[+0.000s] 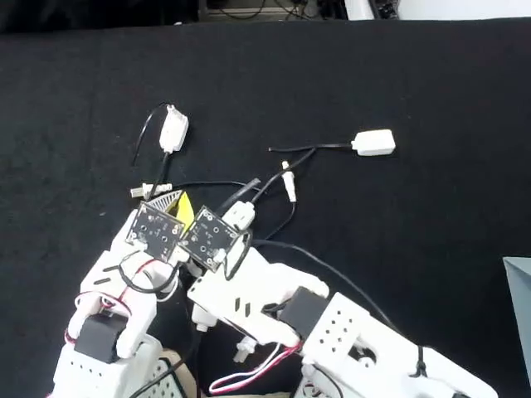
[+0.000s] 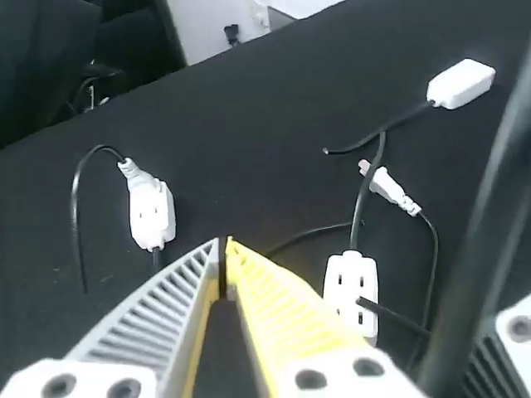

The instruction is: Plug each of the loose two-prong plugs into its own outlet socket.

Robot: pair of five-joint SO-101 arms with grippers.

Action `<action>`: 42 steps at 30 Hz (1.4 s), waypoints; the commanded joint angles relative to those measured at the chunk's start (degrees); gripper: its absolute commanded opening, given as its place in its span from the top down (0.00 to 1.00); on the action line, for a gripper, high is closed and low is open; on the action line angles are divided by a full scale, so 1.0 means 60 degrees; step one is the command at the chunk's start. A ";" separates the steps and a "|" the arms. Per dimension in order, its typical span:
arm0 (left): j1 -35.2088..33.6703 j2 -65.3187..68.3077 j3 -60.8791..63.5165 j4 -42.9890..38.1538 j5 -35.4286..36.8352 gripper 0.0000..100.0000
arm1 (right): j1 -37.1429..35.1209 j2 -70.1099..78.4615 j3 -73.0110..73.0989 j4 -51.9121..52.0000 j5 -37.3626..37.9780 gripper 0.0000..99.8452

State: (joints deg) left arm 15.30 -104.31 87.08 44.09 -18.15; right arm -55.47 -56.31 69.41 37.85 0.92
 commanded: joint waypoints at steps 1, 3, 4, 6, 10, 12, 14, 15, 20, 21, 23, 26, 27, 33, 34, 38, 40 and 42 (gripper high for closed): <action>0.0535 0.0000 -0.0374 -0.0190 -0.0586 0.97 | -0.0015 -0.0095 -0.0095 0.0059 0.0015 0.99; 0.0535 0.0000 -0.0374 -0.0190 -0.0601 0.97 | -0.0015 -0.0081 -0.0081 0.0044 0.0015 0.99; 0.0535 0.0000 -0.0374 -0.0190 -0.0601 0.97 | -0.0015 -0.0081 -0.0081 0.0044 0.0015 0.99; 0.0549 0.0000 -0.0374 -0.0190 -0.0601 0.97 | -0.0015 -0.0095 -0.0081 0.0059 0.0015 0.99; 0.0447 0.0000 -0.0374 -0.0190 -0.0527 0.97 | -0.0015 -0.0095 -0.0081 0.0015 -0.0029 0.99; 0.0300 -0.0015 -0.0388 -0.0190 -0.0132 0.97 | -0.0015 -0.0095 -0.0095 0.0015 -0.0044 0.99; -0.0227 -0.0015 -0.0564 -0.0190 0.0527 0.97 | -0.0015 -0.0095 -0.0081 0.0015 -0.0044 0.99; -0.0564 -0.0015 -0.0681 -0.0190 0.0864 0.97 | -0.0015 -0.0095 -0.0081 0.0015 -0.0044 0.99; -0.2117 -0.0015 -0.1326 -0.0132 0.2242 0.97 | -0.0015 -0.0095 -0.0081 0.0000 -0.0044 0.99; -0.2322 -0.0015 -0.1370 -0.0132 0.2491 0.97 | 0.0000 -0.0095 -0.0081 0.0000 -0.0044 0.99; -0.2615 -0.0015 -0.1370 -0.0147 0.2930 0.97 | 0.0000 -0.0095 -0.0081 0.0000 -0.0044 0.99; -0.2879 -0.0015 -0.1370 -0.0117 0.3355 0.97 | 0.0000 -0.0095 -0.0081 0.0000 -0.0059 0.99; -0.2967 -0.0015 -0.1370 -0.0117 0.3458 0.97 | 0.0000 -0.0095 -0.0081 0.0000 -0.0059 0.99; -0.3055 -0.0029 -0.1722 0.0586 0.3927 0.97 | 0.0615 -0.0095 -0.0227 -0.0161 -0.0366 0.99; -0.2850 -0.0029 -0.1956 0.1011 0.3912 0.97 | 0.0703 -0.0095 -0.0271 -0.0176 -0.0381 0.99; -0.1883 -0.0029 -0.2894 0.2462 0.3897 0.97 | 0.0733 -0.0095 -0.0286 -0.0190 -0.0381 0.99; -0.1209 -0.0015 -0.3011 0.2813 0.3736 0.97 | 0.0733 -0.0095 -0.0300 -0.0176 -0.0366 0.99; -0.0564 -0.0015 -0.2879 0.2916 0.3253 0.97 | 0.0718 -0.0095 -0.0300 -0.0161 -0.0337 0.99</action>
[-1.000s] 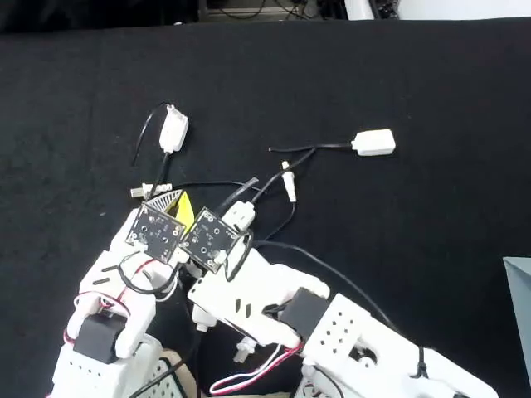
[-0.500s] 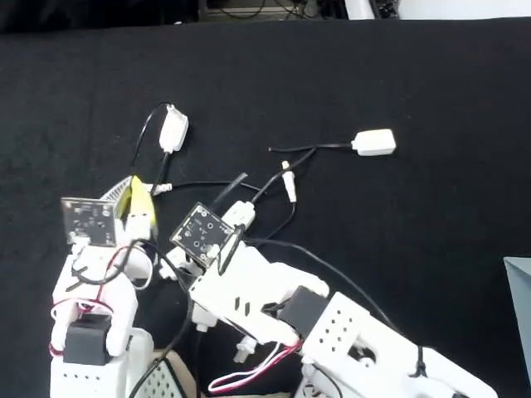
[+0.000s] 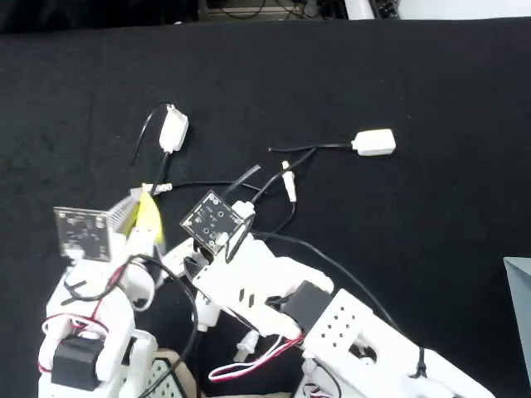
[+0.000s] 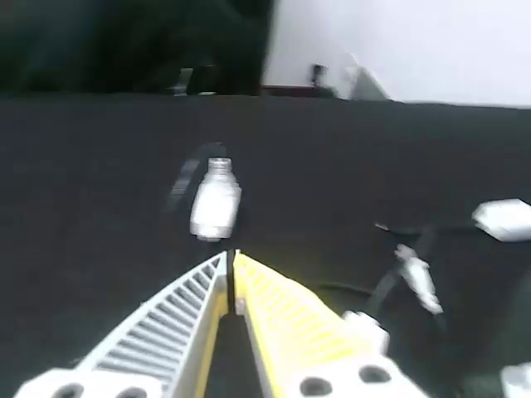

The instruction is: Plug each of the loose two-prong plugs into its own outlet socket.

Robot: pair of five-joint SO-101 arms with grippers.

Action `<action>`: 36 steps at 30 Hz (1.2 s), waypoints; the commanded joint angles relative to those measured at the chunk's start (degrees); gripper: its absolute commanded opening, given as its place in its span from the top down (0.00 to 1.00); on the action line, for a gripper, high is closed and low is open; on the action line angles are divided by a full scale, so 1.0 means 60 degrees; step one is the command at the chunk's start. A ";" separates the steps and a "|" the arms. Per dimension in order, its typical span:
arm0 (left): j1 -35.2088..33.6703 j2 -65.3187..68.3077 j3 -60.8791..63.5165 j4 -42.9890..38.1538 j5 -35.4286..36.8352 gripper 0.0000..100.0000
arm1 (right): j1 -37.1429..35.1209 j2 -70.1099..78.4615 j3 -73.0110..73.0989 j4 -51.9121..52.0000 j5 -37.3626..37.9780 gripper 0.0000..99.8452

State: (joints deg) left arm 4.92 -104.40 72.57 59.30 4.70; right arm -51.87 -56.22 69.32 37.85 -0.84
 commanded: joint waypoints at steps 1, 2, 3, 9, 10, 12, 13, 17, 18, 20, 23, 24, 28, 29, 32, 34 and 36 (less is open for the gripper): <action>0.1429 0.0000 -0.0344 0.0366 -0.0777 0.97 | 0.0117 -0.0110 -0.0286 -0.0147 -0.0029 0.99; 0.1619 0.0000 -0.0271 0.0352 -0.0938 0.97 | 0.0117 -0.0125 -0.0286 -0.0147 -0.0029 0.99; 0.1780 0.0000 -0.0198 0.0337 -0.1055 0.97 | 0.0117 -0.0125 -0.0286 -0.0147 -0.0029 0.99; 0.2205 0.0000 -0.0095 0.0308 -0.1363 0.97 | 0.0029 -0.0125 -0.0286 -0.0132 -0.0015 0.99; 0.2220 0.0000 -0.0125 0.0308 -0.1392 0.97 | -0.0073 -0.0125 -0.0271 -0.0132 -0.0015 0.99; 0.2220 0.0000 -0.0139 0.0293 -0.1407 0.97 | -0.0132 -0.0125 -0.0242 -0.0117 -0.0015 0.99; 0.2220 0.0000 -0.0125 0.0220 -0.1407 0.97 | -0.0132 -0.0125 -0.0242 -0.0117 -0.0015 0.99; 0.2205 0.0015 0.0022 -0.0264 -0.1407 0.97 | -0.0147 -0.0125 -0.0256 0.0029 0.0088 0.99; 0.2205 0.0015 0.0095 -0.0381 -0.1407 0.97 | -0.0147 -0.0125 -0.0286 0.0103 0.0190 0.99; 0.2205 0.0015 0.0256 -0.0601 -0.1363 0.97 | -0.0147 -0.0125 -0.0286 0.0132 0.0249 0.99; 0.2103 0.0015 0.0242 -0.0689 -0.1392 0.97 | -0.0103 -0.0125 -0.0286 0.0132 0.0176 0.99; 0.2073 0.0000 0.0212 -0.0674 -0.1392 0.97 | -0.0103 -0.0125 -0.0286 0.0132 0.0176 0.99; 0.1136 0.0000 -0.0022 -0.0601 -0.1333 0.97 | -0.0088 -0.0125 -0.0242 0.0117 0.0161 0.99; 0.0740 0.0000 -0.0051 -0.0601 -0.1333 0.97 | -0.0088 -0.0095 -0.0242 0.0117 0.0059 0.99; -0.0667 0.0000 -0.0066 -0.0601 -0.1319 0.97 | 0.0000 -0.0037 -0.0256 0.0044 -0.0322 0.99; -0.1766 0.0000 0.0037 -0.0484 -0.1319 0.97 | 0.0220 -0.0022 -0.0212 -0.0220 -0.0440 0.99; -0.2777 0.0000 0.0110 0.0088 -0.1319 0.97 | 0.0469 0.0125 -0.0227 -0.0366 -0.0513 0.99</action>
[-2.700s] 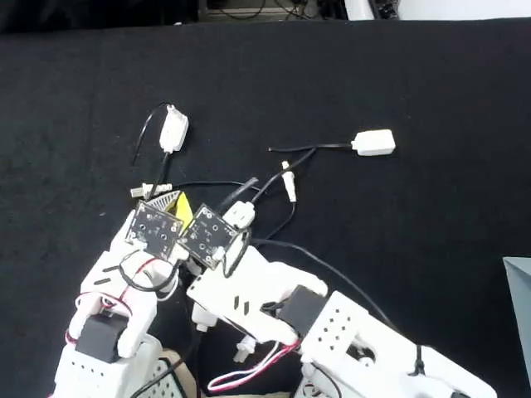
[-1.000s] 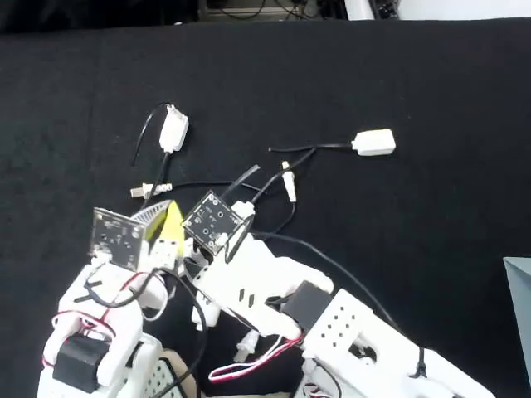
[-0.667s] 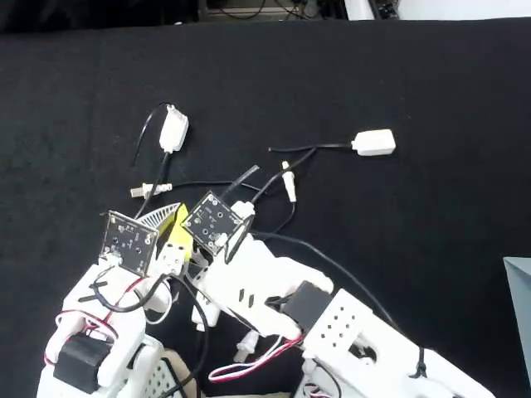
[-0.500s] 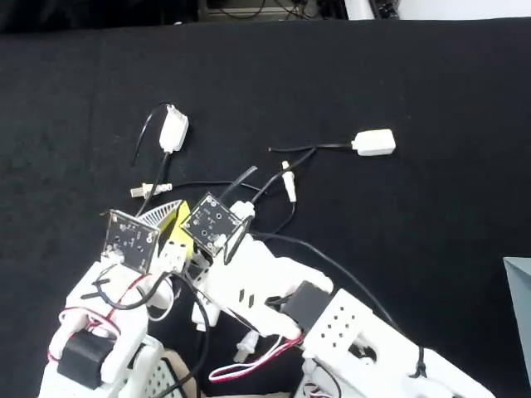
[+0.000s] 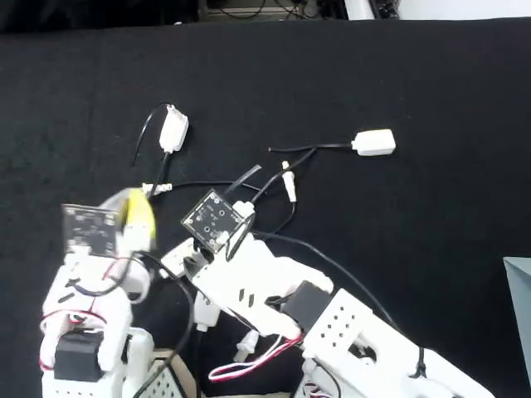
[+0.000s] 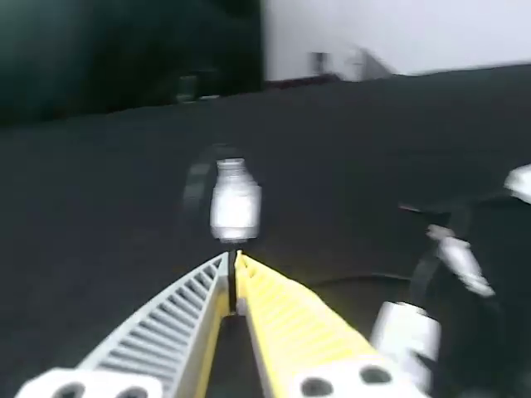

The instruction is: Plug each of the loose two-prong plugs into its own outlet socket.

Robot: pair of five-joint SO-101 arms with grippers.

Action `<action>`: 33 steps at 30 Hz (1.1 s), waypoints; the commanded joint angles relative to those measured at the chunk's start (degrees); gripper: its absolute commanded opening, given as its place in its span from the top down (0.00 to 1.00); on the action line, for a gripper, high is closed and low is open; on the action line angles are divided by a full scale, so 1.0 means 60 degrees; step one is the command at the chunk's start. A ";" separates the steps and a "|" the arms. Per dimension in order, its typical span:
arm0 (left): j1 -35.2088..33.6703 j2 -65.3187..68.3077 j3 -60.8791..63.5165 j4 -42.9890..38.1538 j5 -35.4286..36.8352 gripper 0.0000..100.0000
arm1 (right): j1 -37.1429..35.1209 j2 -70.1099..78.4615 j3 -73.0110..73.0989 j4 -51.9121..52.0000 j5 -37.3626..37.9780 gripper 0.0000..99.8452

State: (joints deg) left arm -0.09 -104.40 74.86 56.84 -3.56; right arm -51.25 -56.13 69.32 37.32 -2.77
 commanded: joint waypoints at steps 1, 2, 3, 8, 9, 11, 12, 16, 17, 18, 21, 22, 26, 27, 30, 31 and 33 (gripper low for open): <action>-0.2366 0.0000 -0.0242 0.0791 0.0059 0.97 | 0.0454 0.0300 -0.0271 -0.0366 -0.0190 0.99; -0.2733 0.0000 -0.0227 0.1114 0.0059 0.97 | 0.0484 0.0549 -0.0286 -0.0513 -0.0190 0.99; -0.3099 0.0000 -0.0227 0.1436 0.0059 0.97 | 0.0484 0.0857 -0.0286 -0.0747 -0.0190 0.99; -0.4769 0.0000 0.0125 0.1802 0.0147 0.97 | 0.0484 0.2747 -0.0300 -0.2403 -0.0190 0.99; -0.4960 0.0000 0.0330 0.1641 0.0352 0.97 | 0.0484 0.3084 -0.0315 -0.2725 -0.0190 0.99; -0.5121 0.0000 0.1004 0.1187 0.0923 0.97 | 0.0498 0.3729 -0.0476 -0.3136 -0.0308 0.99; -0.5165 0.0000 0.1429 0.0864 0.1216 0.97 | 0.0513 0.4007 -0.0564 -0.3267 -0.0454 0.99; -0.5209 0.0000 0.2821 -0.0586 0.1861 0.97 | 0.0879 0.4740 -0.0901 -0.3546 -0.0615 0.99; -0.5326 0.0000 0.2967 -0.0821 0.1875 0.97 | 0.0952 0.4842 -0.0930 -0.3663 -0.0615 0.99; -0.5502 0.0000 0.3040 -0.0996 0.1919 0.97 | 0.1011 0.4916 -0.0930 -0.3824 -0.0601 0.99; -0.5736 0.0000 0.3055 -0.1114 0.1934 0.97 | 0.1040 0.5033 -0.0886 -0.4161 -0.0601 0.99; -0.5751 0.0000 0.3070 -0.1099 0.1934 0.97 | 0.1040 0.5033 -0.0886 -0.4190 -0.0601 0.99; -0.5736 0.0000 0.3070 -0.1099 0.1934 0.97 | 0.1026 0.5048 -0.0886 -0.4220 -0.0615 0.99; -0.5736 0.0000 0.3070 -0.1099 0.1934 0.97 | 0.1011 0.5048 -0.0886 -0.4220 -0.0630 0.99; -0.5736 0.0000 0.3084 -0.1099 0.1934 0.97 | 0.1011 0.5062 -0.0813 -0.4234 -0.0630 0.99; -0.5736 0.0000 0.3084 -0.1099 0.1934 0.97 | 0.1011 0.5062 -0.0799 -0.4234 -0.0630 0.99; -0.5736 0.0000 0.3084 -0.1099 0.1934 0.97 | 0.1011 0.5062 -0.0784 -0.4190 -0.0645 0.99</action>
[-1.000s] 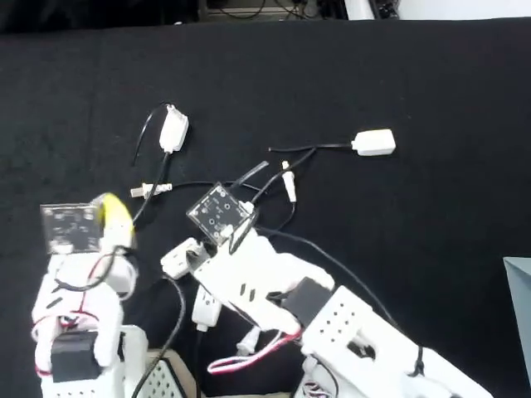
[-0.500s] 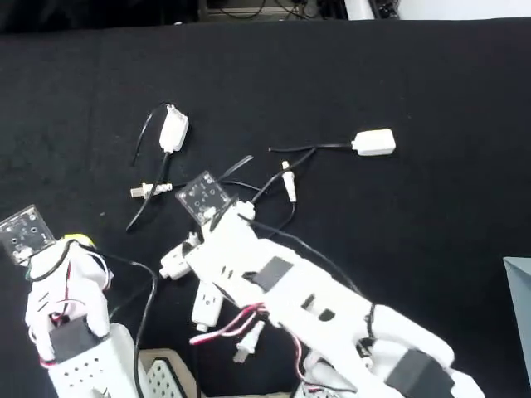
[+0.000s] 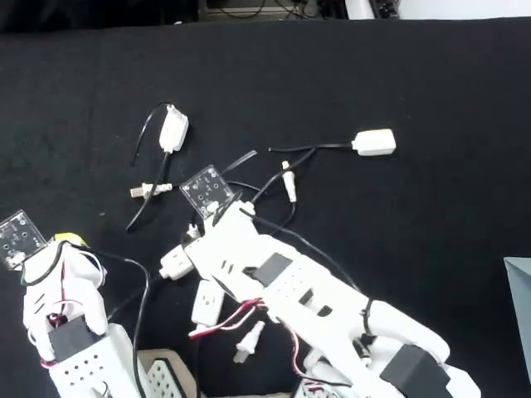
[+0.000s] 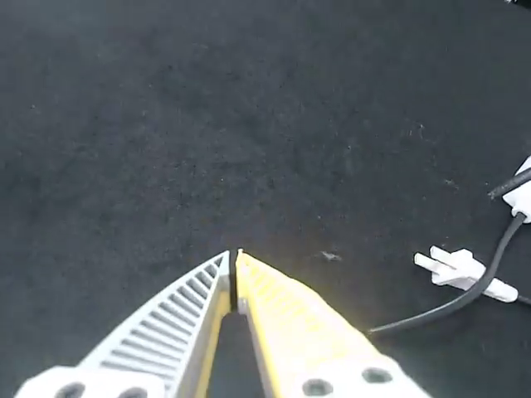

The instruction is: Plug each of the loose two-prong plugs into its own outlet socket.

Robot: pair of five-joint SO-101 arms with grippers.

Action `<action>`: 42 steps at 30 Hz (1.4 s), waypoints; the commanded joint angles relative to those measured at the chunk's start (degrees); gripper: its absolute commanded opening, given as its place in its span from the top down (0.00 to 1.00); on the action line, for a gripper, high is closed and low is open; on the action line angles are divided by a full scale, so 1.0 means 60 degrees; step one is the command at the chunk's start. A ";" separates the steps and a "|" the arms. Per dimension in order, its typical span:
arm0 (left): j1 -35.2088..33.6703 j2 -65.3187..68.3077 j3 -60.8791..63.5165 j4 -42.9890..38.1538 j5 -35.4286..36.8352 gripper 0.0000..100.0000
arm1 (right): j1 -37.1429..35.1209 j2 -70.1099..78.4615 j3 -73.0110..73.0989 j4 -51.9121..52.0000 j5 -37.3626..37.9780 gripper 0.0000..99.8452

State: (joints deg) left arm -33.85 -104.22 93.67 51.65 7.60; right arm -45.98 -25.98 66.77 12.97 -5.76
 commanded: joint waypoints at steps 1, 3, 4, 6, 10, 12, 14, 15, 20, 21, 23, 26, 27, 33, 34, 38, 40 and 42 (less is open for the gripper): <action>-0.0110 -0.0029 -0.0051 -0.0234 0.0073 0.97 | 0.0132 0.0037 -0.0344 -0.0132 -0.0147 0.99; -0.0110 -0.0029 -0.0051 -0.0234 0.0073 0.97 | 0.0103 0.0037 -0.0271 -0.0161 -0.0147 0.99; -0.0110 -0.0029 -0.0051 -0.0234 0.0073 0.97 | 0.0015 0.0037 -0.0256 -0.0161 -0.0147 0.99; -0.0110 -0.0029 -0.0037 -0.0234 0.0073 0.97 | -0.0161 0.0037 -0.0242 -0.0132 -0.0147 0.99; -0.0110 -0.0029 -0.0037 -0.0234 0.0073 0.97 | -0.0278 0.0037 -0.0125 -0.0161 -0.0308 0.99; -0.0110 -0.0029 -0.0037 -0.0234 0.0073 0.97 | -0.0278 0.0037 -0.0110 -0.0132 -0.0322 0.99; -0.0110 -0.0029 -0.0022 -0.0234 0.0073 0.97 | -0.0293 0.0051 -0.0095 -0.0103 -0.0322 0.99; -0.0110 -0.0029 -0.0022 -0.0234 0.0073 0.97 | -0.0293 0.0051 -0.0095 -0.0103 -0.0322 0.99; -0.0110 -0.0029 -0.0022 -0.0234 0.0073 0.97 | -0.0278 0.0359 -0.0066 -0.0161 -0.0293 0.99; -0.0110 -0.0029 -0.0022 -0.0234 0.0073 0.97 | -0.0278 0.0608 -0.0139 -0.0176 -0.0278 0.99; -0.0110 -0.0029 -0.0022 -0.0234 0.0073 0.97 | -0.0249 0.1238 -0.0418 -0.0176 -0.0278 0.99; -0.0139 -0.0029 -0.0022 -0.0234 0.0073 0.97 | -0.0293 0.1941 -0.0681 -0.0161 -0.0278 0.99; -0.0139 -0.0029 -0.0022 -0.0234 0.0073 0.97 | -0.0293 0.1985 -0.0696 -0.0161 -0.0264 0.99; -0.0168 -0.0015 -0.0022 -0.0234 0.0073 0.97 | -0.0293 0.1648 -0.0476 -0.0088 -0.0205 0.99; -0.0168 -0.0015 -0.0007 -0.0234 0.0073 0.97 | -0.0293 0.1516 -0.0344 -0.0088 0.0000 0.99; -0.0125 -0.0015 -0.0007 -0.0234 0.0073 0.97 | -0.0381 0.0901 -0.0066 -0.0117 -0.0147 0.99; -0.0125 -0.0015 -0.0007 -0.0234 0.0073 0.97 | -0.0542 0.0711 -0.0066 -0.0103 -0.0689 0.99; -0.0110 -0.0015 -0.0007 -0.0234 0.0073 0.97 | -0.0571 0.0652 -0.0066 -0.0176 -0.1011 0.99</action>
State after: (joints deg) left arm -34.37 -104.22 94.02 51.65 7.60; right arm -47.74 -21.05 65.98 12.00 -9.10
